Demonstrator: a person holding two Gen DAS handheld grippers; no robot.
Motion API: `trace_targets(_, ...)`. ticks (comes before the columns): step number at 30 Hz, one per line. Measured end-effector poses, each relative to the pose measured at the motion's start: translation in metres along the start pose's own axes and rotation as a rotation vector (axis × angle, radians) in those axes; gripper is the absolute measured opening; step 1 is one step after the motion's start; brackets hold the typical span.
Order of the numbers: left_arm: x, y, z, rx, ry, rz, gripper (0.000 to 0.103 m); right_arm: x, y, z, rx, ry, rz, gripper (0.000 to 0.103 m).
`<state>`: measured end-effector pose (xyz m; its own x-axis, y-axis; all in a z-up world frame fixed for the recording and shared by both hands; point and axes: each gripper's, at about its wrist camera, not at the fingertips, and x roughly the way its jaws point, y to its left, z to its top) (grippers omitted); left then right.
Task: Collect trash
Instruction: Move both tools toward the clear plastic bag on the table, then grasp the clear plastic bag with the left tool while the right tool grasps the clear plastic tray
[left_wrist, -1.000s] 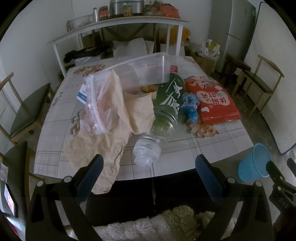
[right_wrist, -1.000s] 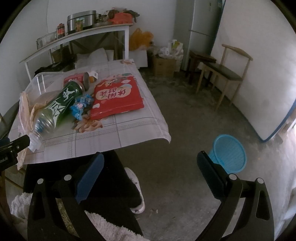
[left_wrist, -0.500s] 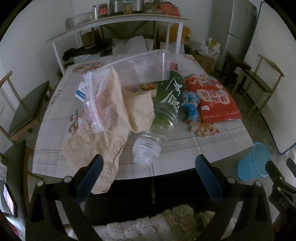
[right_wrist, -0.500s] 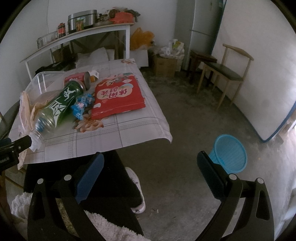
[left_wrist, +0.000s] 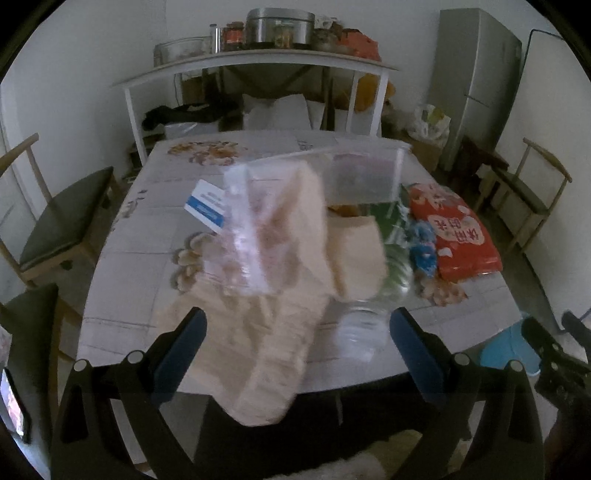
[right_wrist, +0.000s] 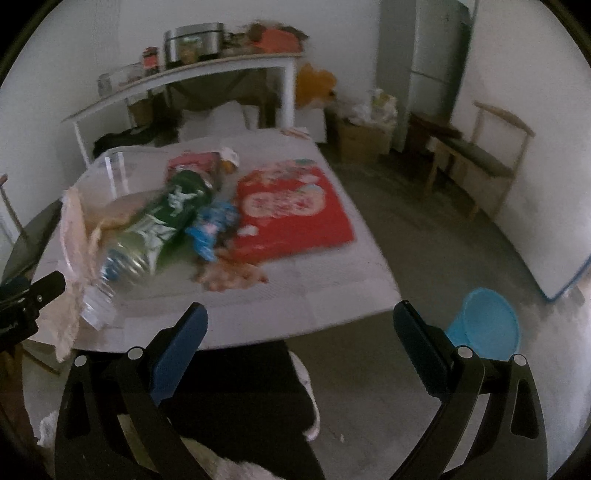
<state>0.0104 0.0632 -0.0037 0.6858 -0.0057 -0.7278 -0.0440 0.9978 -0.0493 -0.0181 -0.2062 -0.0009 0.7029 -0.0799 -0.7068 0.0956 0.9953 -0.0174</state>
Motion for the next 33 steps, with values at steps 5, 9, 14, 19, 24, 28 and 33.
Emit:
trace_targets(5,0.008,0.029,-0.001,-0.016,-0.016,-0.025,0.097,0.009,0.022,0.011,-0.043,-0.036,0.076,0.096)
trace_targets(9,0.012,0.050,0.003,-0.060,-0.054,-0.098,0.097,0.008,0.039,0.024,-0.084,-0.113,0.162,0.096)
trace_targets(14,0.012,0.066,0.012,-0.057,-0.183,-0.192,0.097,0.006,0.051,0.038,-0.101,-0.145,0.200,0.096)
trace_targets(19,0.028,0.071,0.030,-0.021,-0.202,-0.248,0.096,0.019,0.059,0.044,-0.104,-0.096,0.216,0.096)
trace_targets(24,0.052,0.074,0.043,0.008,-0.160,-0.323,0.077,0.032,0.067,0.044,-0.114,-0.037,0.225,0.096)
trace_targets(28,0.068,0.079,0.047,-0.003,-0.119,-0.359,0.054,0.037,0.071,0.046,-0.103,-0.004,0.259,0.096)
trace_targets(33,0.075,0.084,0.046,-0.029,-0.108,-0.399,0.040,0.044,0.077,0.050,-0.118,0.016,0.283,0.096)
